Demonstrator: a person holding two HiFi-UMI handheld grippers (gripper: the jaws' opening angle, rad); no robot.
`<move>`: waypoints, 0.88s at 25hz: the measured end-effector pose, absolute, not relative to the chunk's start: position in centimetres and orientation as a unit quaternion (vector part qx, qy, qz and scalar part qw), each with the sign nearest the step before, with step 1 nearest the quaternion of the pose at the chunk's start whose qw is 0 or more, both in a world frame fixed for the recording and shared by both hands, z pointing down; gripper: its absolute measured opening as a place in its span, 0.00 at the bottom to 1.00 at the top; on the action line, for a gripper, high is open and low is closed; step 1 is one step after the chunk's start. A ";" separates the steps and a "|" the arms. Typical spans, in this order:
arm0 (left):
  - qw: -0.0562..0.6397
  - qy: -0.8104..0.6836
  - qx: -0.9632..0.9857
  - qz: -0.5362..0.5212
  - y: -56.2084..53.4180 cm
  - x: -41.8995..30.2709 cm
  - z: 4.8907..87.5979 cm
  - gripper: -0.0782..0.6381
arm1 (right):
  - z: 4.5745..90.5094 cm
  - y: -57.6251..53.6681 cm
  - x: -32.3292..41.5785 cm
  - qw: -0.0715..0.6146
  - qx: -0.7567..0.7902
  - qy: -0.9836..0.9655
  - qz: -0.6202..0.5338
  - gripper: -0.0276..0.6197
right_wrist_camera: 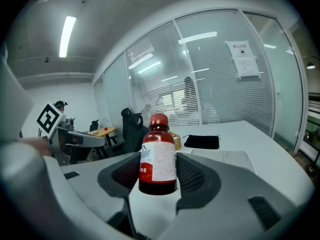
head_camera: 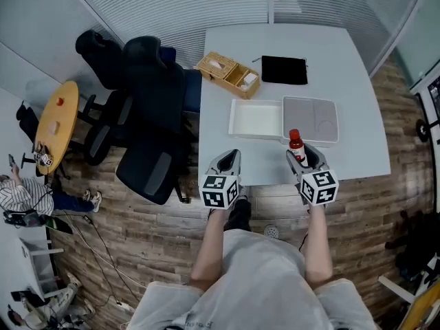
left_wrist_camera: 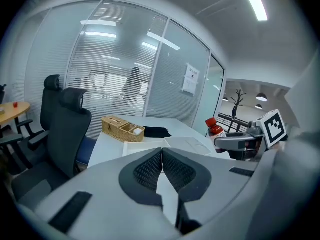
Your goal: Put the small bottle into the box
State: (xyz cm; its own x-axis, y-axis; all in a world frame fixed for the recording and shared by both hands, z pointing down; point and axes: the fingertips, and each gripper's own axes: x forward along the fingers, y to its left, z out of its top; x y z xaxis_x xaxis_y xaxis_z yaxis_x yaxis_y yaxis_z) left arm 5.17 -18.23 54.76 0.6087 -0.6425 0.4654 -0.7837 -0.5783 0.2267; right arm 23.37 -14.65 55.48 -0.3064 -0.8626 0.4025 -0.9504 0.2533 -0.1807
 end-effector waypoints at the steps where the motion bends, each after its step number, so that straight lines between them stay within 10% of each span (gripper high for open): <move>1: 0.208 -0.403 0.875 0.171 -19.5 5.1 54.8 0.15 | 55.4 -15.9 23.2 0.127 0.574 -0.786 0.190 0.39; 22: 0.224 -0.329 0.901 0.173 -27.5 2.2 58.2 0.15 | 58.8 -28.3 20.0 0.335 0.459 -0.814 0.121 0.39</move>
State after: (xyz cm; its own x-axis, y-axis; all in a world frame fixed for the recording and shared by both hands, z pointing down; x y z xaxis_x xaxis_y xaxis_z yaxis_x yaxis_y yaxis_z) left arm 2.16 -27.49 58.16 0.7236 -0.5147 0.4599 -0.6701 -0.6834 0.2896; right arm 19.96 -28.29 58.76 -0.3537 -0.6662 0.6566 -0.8281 0.5494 0.1114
